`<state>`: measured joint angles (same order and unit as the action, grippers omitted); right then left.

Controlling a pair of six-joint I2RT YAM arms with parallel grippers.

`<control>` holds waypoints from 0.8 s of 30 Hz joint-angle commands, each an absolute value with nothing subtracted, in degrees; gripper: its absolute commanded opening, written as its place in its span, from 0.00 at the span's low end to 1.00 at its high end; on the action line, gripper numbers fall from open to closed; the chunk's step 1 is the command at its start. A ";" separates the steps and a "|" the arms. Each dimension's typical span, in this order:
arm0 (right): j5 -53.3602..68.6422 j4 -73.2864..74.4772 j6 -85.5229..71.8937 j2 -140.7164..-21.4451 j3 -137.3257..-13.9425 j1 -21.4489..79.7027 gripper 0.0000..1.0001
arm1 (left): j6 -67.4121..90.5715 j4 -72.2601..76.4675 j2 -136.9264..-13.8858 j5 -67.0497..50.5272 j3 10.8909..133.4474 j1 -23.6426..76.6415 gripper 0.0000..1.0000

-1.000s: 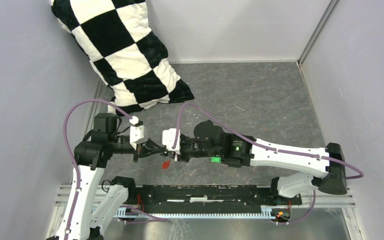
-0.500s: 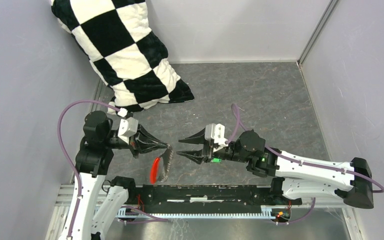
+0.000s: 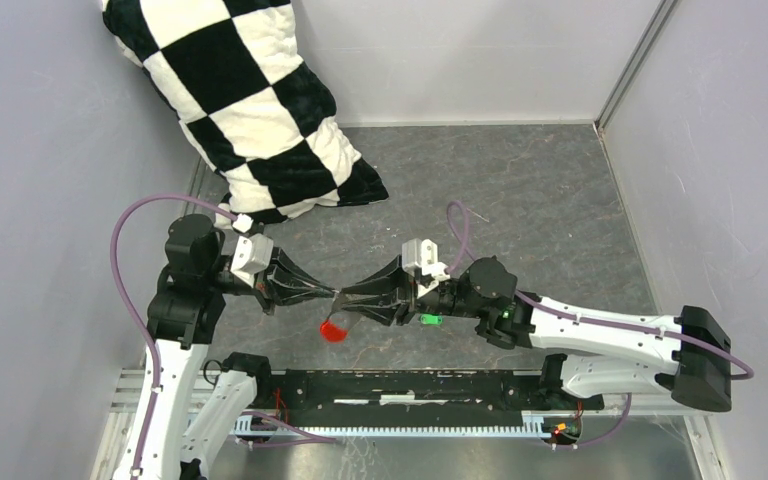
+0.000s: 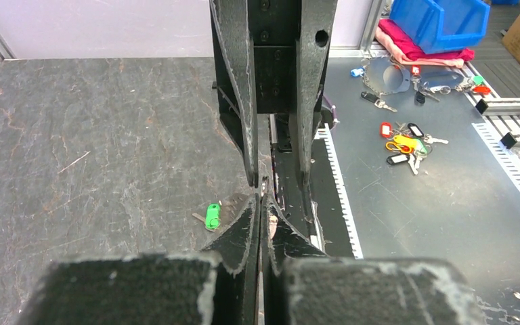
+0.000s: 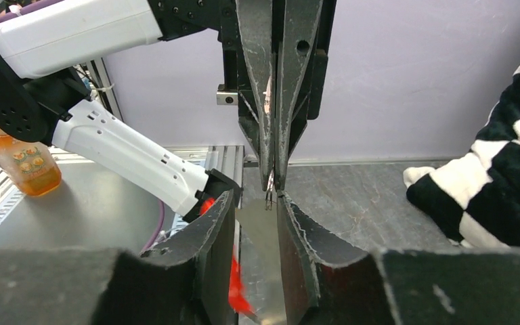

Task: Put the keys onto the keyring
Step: Pick up the keyring from the center of the board, then adjust the keyring.

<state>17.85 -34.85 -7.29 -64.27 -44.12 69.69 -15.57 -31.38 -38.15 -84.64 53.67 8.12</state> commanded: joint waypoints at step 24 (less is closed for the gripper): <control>13.54 7.96 4.42 -68.69 -63.85 69.65 0.01 | -44.20 -51.34 -37.94 -70.94 54.34 8.17 0.51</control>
